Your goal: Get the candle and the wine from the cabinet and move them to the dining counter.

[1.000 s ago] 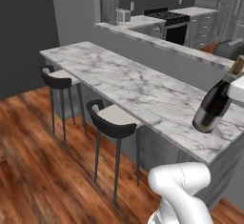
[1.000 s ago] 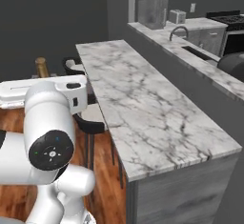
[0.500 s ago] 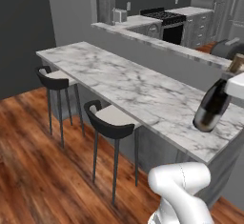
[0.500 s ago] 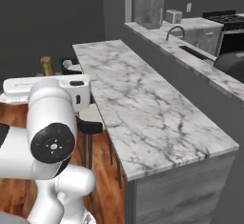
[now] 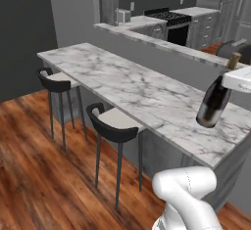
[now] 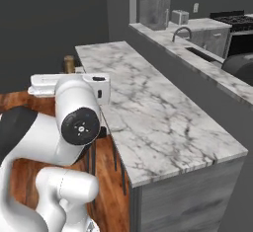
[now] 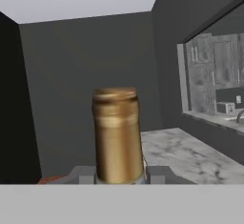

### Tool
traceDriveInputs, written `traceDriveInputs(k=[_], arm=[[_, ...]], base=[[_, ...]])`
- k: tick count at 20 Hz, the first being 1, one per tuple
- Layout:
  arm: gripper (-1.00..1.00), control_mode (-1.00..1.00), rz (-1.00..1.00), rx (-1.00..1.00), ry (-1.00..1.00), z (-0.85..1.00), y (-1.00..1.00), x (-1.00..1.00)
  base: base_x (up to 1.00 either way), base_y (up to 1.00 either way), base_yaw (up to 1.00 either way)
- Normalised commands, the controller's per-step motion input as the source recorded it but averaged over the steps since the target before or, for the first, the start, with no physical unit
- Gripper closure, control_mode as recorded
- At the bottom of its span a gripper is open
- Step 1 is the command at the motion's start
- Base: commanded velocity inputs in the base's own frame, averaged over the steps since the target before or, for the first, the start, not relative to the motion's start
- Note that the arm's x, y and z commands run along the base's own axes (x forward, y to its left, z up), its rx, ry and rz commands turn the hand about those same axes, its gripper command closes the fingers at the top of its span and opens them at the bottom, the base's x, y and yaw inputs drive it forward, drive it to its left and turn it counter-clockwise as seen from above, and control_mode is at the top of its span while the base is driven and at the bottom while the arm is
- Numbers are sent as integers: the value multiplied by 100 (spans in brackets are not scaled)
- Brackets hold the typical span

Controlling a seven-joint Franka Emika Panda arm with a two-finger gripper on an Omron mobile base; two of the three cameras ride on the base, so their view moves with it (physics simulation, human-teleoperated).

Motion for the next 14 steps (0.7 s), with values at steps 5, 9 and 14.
traceDriveInputs(k=[5, 9, 14], arm=[[100, -100, 0, 1, -11, -19, -13, 46], [100, -100, 0, 0, -22, -42, -16, 37], [100, -100, 0, -10, -11, -40, 0, 40]], base=[[0, 0, 0], [0, 0, 0], [0, 0, 0]])
